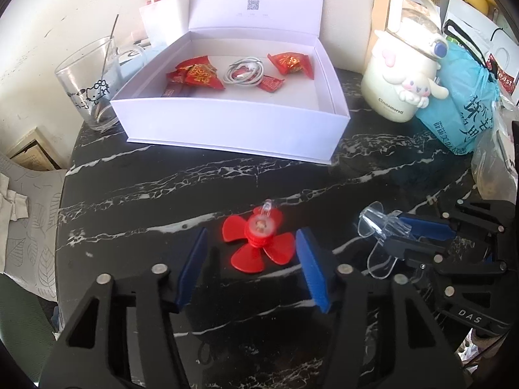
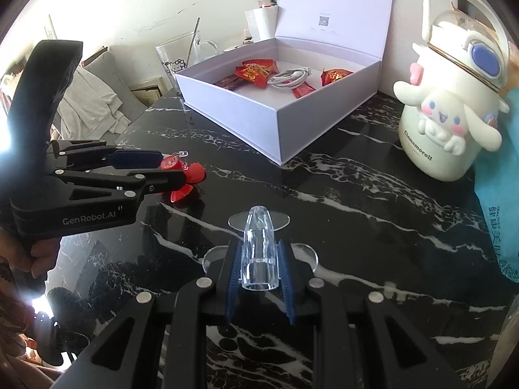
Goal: Organize objects
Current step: 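Grasp the red fan toy with the left tool while the right tool lifts the clear stand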
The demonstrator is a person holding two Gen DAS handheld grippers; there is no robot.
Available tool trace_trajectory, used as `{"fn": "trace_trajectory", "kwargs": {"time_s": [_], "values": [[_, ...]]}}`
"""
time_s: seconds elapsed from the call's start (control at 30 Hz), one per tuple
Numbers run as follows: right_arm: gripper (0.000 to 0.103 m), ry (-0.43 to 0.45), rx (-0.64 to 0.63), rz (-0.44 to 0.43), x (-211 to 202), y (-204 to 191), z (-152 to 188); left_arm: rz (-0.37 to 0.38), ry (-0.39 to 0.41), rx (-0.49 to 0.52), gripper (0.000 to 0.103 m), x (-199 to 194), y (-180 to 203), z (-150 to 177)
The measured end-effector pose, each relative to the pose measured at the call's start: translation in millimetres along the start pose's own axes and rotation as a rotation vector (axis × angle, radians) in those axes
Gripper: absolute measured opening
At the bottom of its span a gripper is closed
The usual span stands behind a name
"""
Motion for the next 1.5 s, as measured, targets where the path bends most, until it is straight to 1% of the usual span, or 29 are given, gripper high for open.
{"fn": "trace_trajectory", "kwargs": {"time_s": [0.03, 0.13, 0.17, 0.23, 0.53, 0.73, 1.03, 1.2, 1.5], "values": [[0.023, -0.001, -0.002, 0.000, 0.6, 0.4, -0.8, -0.001, -0.006, 0.002, 0.041, 3.2, 0.2, -0.3], [0.023, -0.001, -0.004, 0.001, 2.0, 2.1, -2.7, 0.015, -0.020, 0.005, 0.030, 10.4, 2.6, 0.0], [0.023, -0.001, -0.003, 0.000, 2.1, 2.5, -3.0, 0.015, -0.018, 0.008, 0.028, 11.7, 3.5, -0.3], [0.023, -0.001, -0.001, -0.001, 2.1, 2.9, -3.2, 0.009, -0.006, 0.019, 0.019, 12.3, 4.7, -2.0], [0.023, 0.009, -0.005, 0.001, -6.1, 0.6, 0.9, 0.008, 0.008, 0.048, 0.019, 5.6, 11.1, -3.3], [0.022, 0.041, -0.024, -0.009, -20.0, -7.4, 1.6, -0.027, 0.013, 0.060, 0.019, -6.0, 11.1, -0.6], [0.022, 0.074, -0.043, -0.020, -39.0, -19.0, 7.0, -0.043, 0.047, 0.050, 0.019, -32.4, 12.5, 5.5], [0.022, 0.094, -0.060, -0.026, -48.6, -24.9, 7.9, -0.071, 0.050, 0.046, 0.019, -44.0, 9.7, 11.5], [0.022, 0.143, -0.096, -0.032, -71.2, -34.1, -0.2, -0.108, 0.076, 0.038, 0.019, -65.7, 7.0, 12.2]]}}
Point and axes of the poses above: each gripper's, at about its wrist camera, not at the fingertips, and x roughly the way its jaws point, y to its right, z to its underside, the point moved 10 cm from there along x, roughly the way its jaws point, and after that the axes turned 6 degrees about x, right-handed, at the moved point
